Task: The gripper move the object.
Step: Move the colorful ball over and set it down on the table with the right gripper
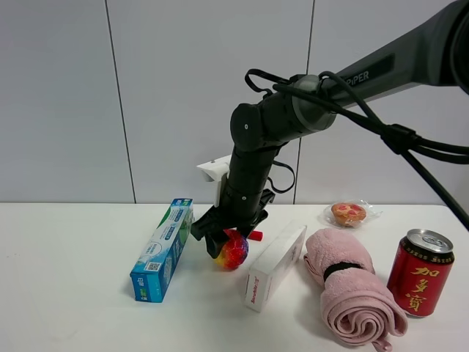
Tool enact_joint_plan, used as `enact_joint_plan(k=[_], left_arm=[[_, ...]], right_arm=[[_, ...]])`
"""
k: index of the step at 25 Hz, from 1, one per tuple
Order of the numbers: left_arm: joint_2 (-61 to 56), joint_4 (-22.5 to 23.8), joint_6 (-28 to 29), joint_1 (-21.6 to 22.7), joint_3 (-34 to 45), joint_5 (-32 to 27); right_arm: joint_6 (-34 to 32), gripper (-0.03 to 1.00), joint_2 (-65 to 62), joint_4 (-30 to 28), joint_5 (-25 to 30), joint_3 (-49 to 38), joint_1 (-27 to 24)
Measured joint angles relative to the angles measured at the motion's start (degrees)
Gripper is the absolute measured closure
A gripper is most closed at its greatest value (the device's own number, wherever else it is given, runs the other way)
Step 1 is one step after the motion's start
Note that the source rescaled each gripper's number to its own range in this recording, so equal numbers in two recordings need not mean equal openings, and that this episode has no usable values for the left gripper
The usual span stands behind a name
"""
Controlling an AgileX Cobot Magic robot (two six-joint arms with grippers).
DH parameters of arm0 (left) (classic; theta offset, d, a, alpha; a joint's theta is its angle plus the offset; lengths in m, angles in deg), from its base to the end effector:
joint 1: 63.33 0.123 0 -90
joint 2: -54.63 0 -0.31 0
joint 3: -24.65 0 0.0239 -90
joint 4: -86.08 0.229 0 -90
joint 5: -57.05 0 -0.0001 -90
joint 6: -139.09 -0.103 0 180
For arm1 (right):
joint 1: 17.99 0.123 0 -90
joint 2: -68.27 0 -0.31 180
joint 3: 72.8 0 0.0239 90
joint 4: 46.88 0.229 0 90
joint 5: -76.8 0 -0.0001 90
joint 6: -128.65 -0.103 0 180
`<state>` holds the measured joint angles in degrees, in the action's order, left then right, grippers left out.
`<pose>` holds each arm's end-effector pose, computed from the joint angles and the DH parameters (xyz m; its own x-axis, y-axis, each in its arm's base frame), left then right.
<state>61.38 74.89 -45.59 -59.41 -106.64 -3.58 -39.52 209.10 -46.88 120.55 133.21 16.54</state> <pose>-0.0400 -0.0202 0.2650 -0.4326 -0.0445 -0.9005 0.0783 0.9932 -0.0867 0.4084 0.2810 0.1485 -0.6344 -0.6853 -0.3576 -0.7120 0.6982 -0.0749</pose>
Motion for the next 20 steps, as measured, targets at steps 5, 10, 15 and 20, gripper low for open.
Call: enact_joint_plan(k=[5,10,15,20], left_arm=[[0.0,0.0,0.0,0.0,0.0,0.0],[0.0,0.0,0.0,0.0,0.0,0.0],[0.0,0.0,0.0,0.0,0.0,0.0],[0.0,0.0,0.0,0.0,0.0,0.0]], right_arm=[[-3.05,0.92,0.0,-2.02,-0.83,0.0,0.0],[-5.27,0.66,0.0,-3.88,-3.39,0.0,0.0],[-5.48,0.63,0.0,-3.82,-4.0,0.0,0.0],[-5.48,0.63,0.0,-3.82,-4.04,0.0,0.0]])
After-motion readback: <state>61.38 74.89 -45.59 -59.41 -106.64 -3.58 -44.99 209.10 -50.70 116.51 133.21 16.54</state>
